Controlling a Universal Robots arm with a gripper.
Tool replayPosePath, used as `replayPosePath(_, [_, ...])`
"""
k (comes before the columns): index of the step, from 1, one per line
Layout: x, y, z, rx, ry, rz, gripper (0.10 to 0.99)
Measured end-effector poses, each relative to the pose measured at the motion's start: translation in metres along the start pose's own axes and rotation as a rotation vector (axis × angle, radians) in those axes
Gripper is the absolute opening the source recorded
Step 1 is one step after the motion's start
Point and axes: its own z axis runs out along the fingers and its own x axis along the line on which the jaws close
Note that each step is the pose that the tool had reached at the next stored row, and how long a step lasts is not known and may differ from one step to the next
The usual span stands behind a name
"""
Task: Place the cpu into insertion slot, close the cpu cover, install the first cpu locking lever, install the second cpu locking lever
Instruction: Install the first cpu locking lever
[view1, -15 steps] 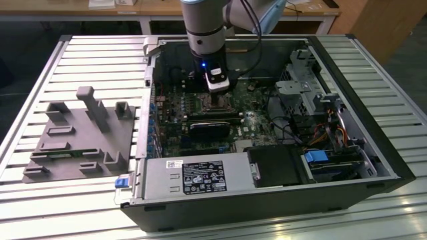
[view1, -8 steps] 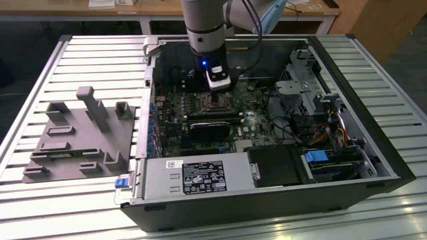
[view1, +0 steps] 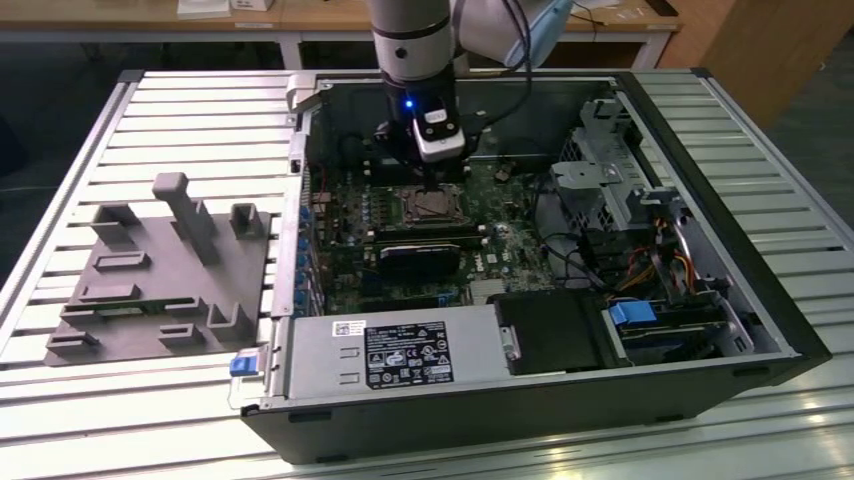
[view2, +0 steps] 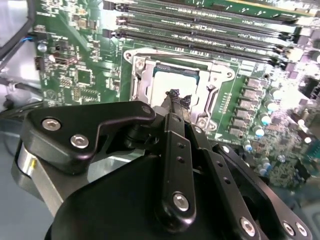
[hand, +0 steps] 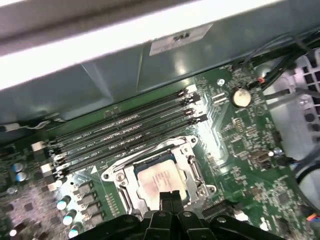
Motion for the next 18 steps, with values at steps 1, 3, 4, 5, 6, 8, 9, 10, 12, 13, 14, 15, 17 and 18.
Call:
replayPosePath(1, [-0.0002,0.0001,-0.0016,0.000,0.0001,0.000,0.102])
replayPosePath(3, [-0.0003,0.0001,-0.0023,0.000,0.0001,0.000,0.102])
replayPosePath(4, [-0.0003,0.0002,-0.0022,0.000,0.0001,0.000,0.102])
replayPosePath(5, [-0.0003,0.0002,-0.0022,0.000,0.0001,0.000,0.102])
replayPosePath(6, [-0.0004,0.0002,-0.0022,0.000,0.0004,0.000,0.102])
replayPosePath(8, [-0.0036,0.0014,-0.0018,0.002,0.0056,0.000,0.102])
replayPosePath(9, [-0.0058,0.0023,-0.0013,0.004,0.0090,0.000,0.102])
replayPosePath(10, [-0.0085,0.0034,-0.0008,0.006,0.0134,0.000,0.102])
replayPosePath(12, [-0.0118,0.0046,-0.0001,0.008,0.0187,0.000,0.102])
replayPosePath(13, [-0.0119,0.0046,-0.0001,0.008,0.0190,0.000,0.102])
replayPosePath(14, [-0.0119,0.0046,-0.0001,0.008,0.0198,0.000,0.102])
replayPosePath(15, [-0.0119,0.0046,-0.0001,0.008,0.0200,0.000,0.102])
replayPosePath(17, [-0.0122,0.0046,0.0005,0.011,0.0283,-0.001,0.102])
replayPosePath(18, [-0.0126,0.0046,0.0008,0.016,0.0388,-0.001,0.102])
